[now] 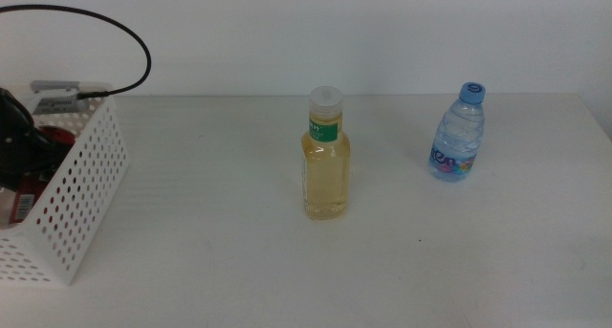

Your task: Use arms to grab the bottles and put them into the dustbin to the left of the table.

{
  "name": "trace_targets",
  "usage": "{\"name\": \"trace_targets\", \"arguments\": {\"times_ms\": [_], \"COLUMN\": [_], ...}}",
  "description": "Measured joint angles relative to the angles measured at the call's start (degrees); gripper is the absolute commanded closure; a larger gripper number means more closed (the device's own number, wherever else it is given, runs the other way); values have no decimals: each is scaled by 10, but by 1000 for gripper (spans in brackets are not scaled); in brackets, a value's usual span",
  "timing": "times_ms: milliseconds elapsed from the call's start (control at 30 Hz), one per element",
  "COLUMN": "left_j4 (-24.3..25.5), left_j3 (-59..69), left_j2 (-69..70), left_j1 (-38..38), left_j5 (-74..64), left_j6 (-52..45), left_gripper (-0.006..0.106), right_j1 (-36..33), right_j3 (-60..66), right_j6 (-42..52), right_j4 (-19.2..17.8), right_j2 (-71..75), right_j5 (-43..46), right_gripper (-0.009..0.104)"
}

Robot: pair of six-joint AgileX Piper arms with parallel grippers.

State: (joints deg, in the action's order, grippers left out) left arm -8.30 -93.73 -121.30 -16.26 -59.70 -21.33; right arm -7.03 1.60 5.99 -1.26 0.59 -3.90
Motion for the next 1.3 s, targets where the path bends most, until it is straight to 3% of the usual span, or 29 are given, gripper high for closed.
{"name": "trace_targets", "arguments": {"times_ms": [167,300,367,500,967,1300], "left_j4": [5,5,5,5,-3,-86], "left_j3": [-1,-2,-2,-5,-5,8], "left_j2": [0,0,0,0,100,265], "left_j1": [0,0,0,0,0,0], "left_j5": [1,1,6,18,-14,-31], "left_j6": [-15,-23,-23,-23,-9,-23], "left_gripper": [72,47,28,10,10,10], "right_j1": [0,0,0,0,0,0], "right_j3": [0,0,0,0,0,0], "right_j6": [0,0,0,0,0,0], "right_j4": [0,0,0,0,0,0], "right_j2": [0,0,0,0,0,0], "right_j5": [0,0,0,0,0,0], "right_gripper": [24,24,24,24,24,24]}}
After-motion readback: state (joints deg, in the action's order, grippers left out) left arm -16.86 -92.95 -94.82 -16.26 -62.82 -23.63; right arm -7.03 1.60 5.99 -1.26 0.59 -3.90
